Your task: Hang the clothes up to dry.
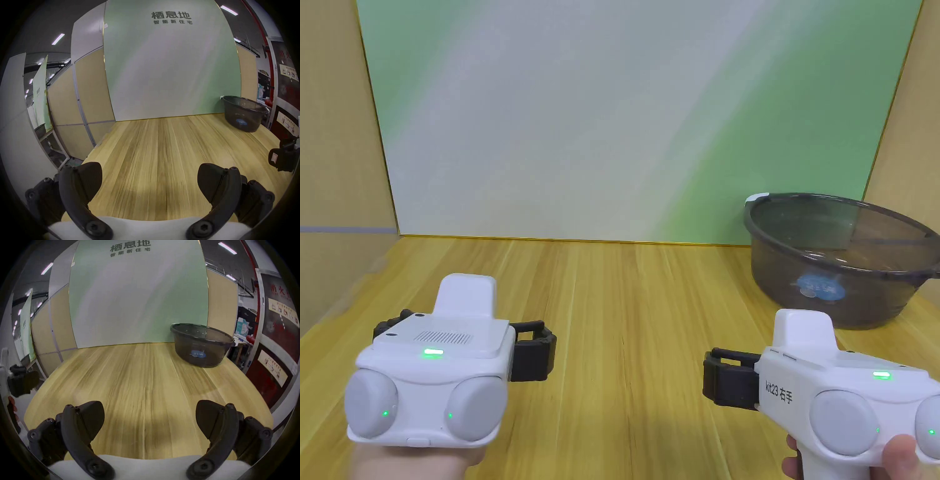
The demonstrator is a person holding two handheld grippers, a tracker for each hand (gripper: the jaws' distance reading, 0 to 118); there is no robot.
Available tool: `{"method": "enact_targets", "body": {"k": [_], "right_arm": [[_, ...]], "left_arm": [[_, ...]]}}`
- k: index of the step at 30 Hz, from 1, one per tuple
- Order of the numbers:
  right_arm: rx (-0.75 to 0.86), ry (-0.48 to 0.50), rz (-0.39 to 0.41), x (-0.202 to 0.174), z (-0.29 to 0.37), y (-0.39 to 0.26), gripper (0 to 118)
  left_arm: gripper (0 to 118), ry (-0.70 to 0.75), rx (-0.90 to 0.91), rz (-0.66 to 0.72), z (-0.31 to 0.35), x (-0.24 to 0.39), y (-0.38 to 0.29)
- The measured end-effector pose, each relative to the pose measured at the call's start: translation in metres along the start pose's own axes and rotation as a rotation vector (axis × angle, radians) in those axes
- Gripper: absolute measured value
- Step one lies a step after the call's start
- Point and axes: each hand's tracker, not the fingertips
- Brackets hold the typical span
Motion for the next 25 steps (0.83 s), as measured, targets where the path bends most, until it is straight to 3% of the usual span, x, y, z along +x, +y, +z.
{"method": "enact_targets", "body": {"k": [8,17,22,25], "right_arm": [[0.043,-0.092,0.018,0.0,-0.001,0.004,113],[0.037,-0.1,0.031,-0.007,0.001,0.007,113],[0.046,-0.048,0.02,-0.004,0.004,0.005,112],[0.091,-0.046,0.064,-0.008,0.01,0.004,112]], "left_arm": [[114,0.019,-0.016,0.013,-0.003,-0.006,0.001],[114,0.013,-0.031,0.006,-0.001,-0.003,-0.004],[114,-0.003,-0.04,0.013,-0.001,-0.002,-0.005],[114,-0.006,-0.041,0.028,-0.001,-0.002,-0.006]]}}
